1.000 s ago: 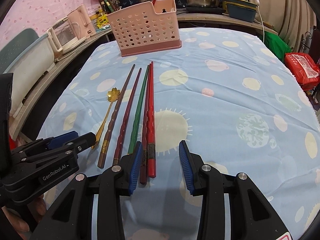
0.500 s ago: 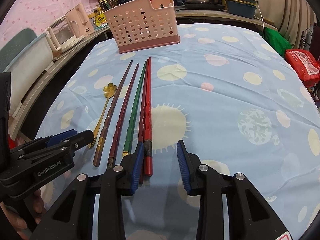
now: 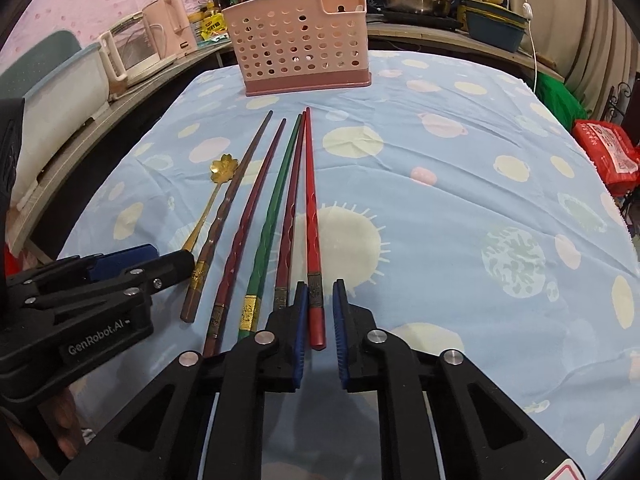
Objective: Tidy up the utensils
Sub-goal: 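Grasp the gold spoon with the left tool while the right tool grasps a red chopstick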
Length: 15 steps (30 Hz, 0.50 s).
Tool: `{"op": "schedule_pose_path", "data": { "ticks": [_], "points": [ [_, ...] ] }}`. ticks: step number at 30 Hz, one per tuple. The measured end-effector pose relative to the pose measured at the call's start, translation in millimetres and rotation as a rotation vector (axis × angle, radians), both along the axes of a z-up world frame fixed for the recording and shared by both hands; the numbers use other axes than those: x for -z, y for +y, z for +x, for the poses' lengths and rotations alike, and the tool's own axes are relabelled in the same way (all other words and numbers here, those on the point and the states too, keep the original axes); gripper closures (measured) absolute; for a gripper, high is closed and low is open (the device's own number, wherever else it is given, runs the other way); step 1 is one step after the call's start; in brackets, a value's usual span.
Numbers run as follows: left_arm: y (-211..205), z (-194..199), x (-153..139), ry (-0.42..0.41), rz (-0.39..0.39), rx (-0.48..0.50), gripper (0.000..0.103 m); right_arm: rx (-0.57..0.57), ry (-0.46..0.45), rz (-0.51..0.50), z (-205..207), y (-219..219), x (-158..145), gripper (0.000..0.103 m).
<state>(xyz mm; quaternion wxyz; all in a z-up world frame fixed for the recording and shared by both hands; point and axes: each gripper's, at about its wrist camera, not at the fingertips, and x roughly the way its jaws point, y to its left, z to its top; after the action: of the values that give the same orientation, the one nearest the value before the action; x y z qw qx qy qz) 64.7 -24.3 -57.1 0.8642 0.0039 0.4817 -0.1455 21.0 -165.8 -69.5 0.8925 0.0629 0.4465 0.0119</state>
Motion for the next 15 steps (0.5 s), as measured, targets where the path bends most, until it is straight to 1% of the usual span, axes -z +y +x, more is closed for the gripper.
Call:
{"op": "schedule_pose_path", "data": {
  "ticks": [1, 6, 7, 8, 10, 15],
  "points": [
    [0.5, -0.1, 0.5, -0.002, 0.005, -0.001, 0.069, 0.001, 0.001, 0.005, -0.1, -0.9, 0.0, 0.093],
    [0.0, -2.6, 1.5, -0.021, 0.026, -0.004, 0.076, 0.002, -0.001, -0.003, -0.7, -1.3, -0.1, 0.094],
    [-0.2, -2.7, 1.7, -0.023, 0.028, -0.002, 0.080, 0.001, -0.002, -0.004, -1.0, -1.8, -0.2, 0.094],
    [0.3, -2.8, 1.8, -0.022, 0.025, -0.002, 0.086, 0.002, -0.002, -0.002, -1.4, -1.9, 0.0, 0.095],
    [2.4, -2.1, 1.8, -0.015, 0.009, 0.004, 0.092, 0.004, -0.001, 0.002, -1.7, -2.1, 0.1, 0.095],
    [5.8, -3.0, -1.0, -0.004, -0.018, 0.011, 0.093, 0.010, 0.000, 0.019, -4.6, -4.0, -2.3, 0.096]
  ]
}}
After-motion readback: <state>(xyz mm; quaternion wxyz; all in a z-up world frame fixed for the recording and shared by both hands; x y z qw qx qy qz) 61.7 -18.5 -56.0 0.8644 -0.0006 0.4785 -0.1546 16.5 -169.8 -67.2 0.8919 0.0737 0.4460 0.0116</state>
